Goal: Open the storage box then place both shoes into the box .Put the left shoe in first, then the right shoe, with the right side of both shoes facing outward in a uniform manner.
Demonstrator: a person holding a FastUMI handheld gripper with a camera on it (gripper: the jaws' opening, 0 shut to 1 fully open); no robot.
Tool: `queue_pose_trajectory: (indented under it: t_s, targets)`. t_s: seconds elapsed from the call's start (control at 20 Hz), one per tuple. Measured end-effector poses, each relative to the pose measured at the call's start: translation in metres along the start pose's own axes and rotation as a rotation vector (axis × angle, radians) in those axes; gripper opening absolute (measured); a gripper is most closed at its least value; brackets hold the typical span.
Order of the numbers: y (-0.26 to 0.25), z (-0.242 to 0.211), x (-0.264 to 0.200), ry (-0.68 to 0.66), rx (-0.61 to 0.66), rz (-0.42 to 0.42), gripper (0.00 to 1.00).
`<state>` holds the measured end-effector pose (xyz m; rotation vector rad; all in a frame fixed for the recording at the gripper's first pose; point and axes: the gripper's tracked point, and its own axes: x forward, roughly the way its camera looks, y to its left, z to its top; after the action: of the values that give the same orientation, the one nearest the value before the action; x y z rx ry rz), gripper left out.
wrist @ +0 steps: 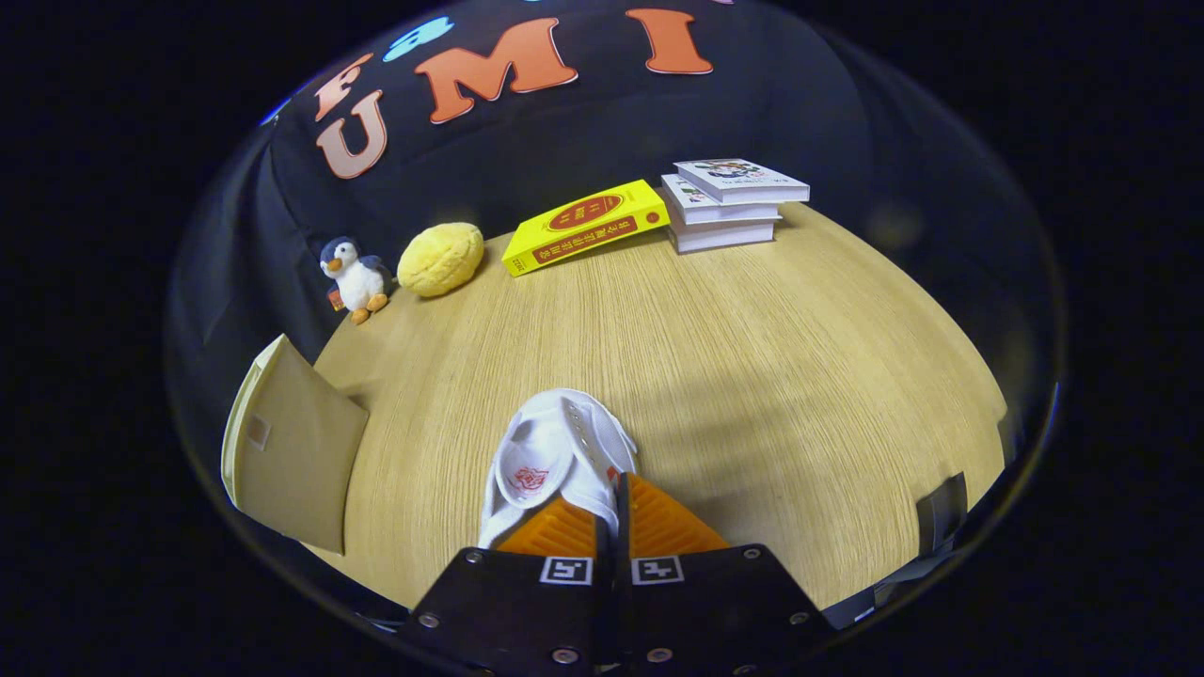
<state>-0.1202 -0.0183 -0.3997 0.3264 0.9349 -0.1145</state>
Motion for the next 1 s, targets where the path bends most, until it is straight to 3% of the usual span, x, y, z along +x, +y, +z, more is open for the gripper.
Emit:
queue_pose_trajectory:
  t_s: [0.45,0.7,1.0]
  targets:
    - [0.079,0.053,-0.038,-0.072,-0.007,0.089,0.01]
    - [0.151,0.086,-0.067,-0.106,-0.023,0.159,0.01]
    - [0.254,0.087,-0.086,-0.078,-0.039,0.251,0.01]
